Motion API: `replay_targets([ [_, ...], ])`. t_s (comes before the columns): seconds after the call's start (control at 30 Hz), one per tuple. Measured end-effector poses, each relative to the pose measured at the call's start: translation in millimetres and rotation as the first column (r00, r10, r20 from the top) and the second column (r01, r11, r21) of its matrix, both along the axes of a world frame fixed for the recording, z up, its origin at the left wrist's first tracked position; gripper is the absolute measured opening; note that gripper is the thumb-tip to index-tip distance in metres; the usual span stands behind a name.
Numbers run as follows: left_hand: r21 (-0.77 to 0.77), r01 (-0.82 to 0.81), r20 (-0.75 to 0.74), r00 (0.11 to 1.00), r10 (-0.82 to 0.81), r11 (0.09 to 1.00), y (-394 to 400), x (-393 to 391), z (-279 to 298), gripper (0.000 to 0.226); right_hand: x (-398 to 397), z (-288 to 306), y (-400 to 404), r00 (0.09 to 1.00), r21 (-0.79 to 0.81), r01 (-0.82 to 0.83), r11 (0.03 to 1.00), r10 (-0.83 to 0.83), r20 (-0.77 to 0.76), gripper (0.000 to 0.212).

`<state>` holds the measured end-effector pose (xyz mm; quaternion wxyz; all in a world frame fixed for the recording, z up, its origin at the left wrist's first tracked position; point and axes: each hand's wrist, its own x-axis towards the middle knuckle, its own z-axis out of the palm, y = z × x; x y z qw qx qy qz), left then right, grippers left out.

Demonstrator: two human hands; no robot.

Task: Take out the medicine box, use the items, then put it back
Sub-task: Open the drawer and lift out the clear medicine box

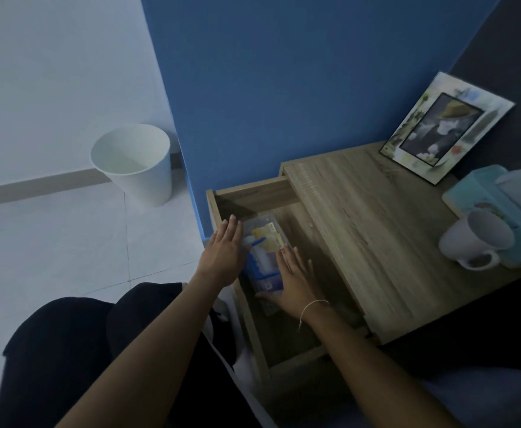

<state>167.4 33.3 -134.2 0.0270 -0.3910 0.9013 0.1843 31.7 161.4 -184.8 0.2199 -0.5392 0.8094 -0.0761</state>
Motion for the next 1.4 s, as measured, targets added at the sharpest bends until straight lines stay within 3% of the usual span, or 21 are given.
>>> replay_targets([
  [0.33, -0.001, 0.069, 0.024, 0.997, -0.069, 0.998, -14.5, -24.3, -4.8, 0.061, 4.1, -7.3, 3.0, 0.998, -0.049, 0.015, 0.999, -0.018, -0.062, 0.109],
  [0.47, 0.049, 0.091, 0.034, 0.995, -0.093, 0.995, -21.4, -42.7, -10.8, 0.063, 14.3, -10.9, 10.1, 0.992, -0.070, 0.122, 0.990, -0.125, -0.034, 0.110],
  [0.67, 0.140, 0.020, 0.017, 1.000, -0.022, 0.990, -37.3, -64.6, -24.1, 0.068, 28.3, -19.6, 30.8, 0.929, -0.063, 0.371, 0.927, -0.371, 0.005, 0.121],
  [0.9, 0.252, -0.118, 0.037, 0.993, 0.112, 0.961, -48.0, -73.6, -35.0, 0.085, 31.8, -24.2, 37.1, 0.922, -0.121, 0.386, 0.914, -0.377, 0.092, 0.128],
  [1.07, 0.331, -0.124, 0.034, 0.992, 0.119, 0.935, -54.1, -78.1, -29.1, 0.084, 29.9, -18.1, 34.5, 0.919, -0.122, 0.392, 0.912, -0.380, 0.108, 0.129],
  [1.23, 0.226, -0.138, 0.012, 0.990, 0.138, 0.964, -55.3, -76.2, -0.6, 0.090, 28.2, 3.1, 31.7, 0.924, -0.223, 0.377, 0.899, -0.383, 0.015, 0.124],
  [1.33, 0.197, -0.145, -0.079, 0.983, 0.163, 0.970, -62.1, -73.6, 28.8, 0.089, 23.7, 26.1, 23.9, 0.925, -0.275, 0.377, 0.884, -0.377, 0.055, 0.122],
  [1.4, 0.151, -0.168, -0.137, 0.972, 0.189, 0.974, -67.0, -72.6, 49.4, 0.085, 18.4, 42.9, 18.3, 0.942, -0.314, 0.319, 0.894, -0.336, 0.003, 0.121],
])
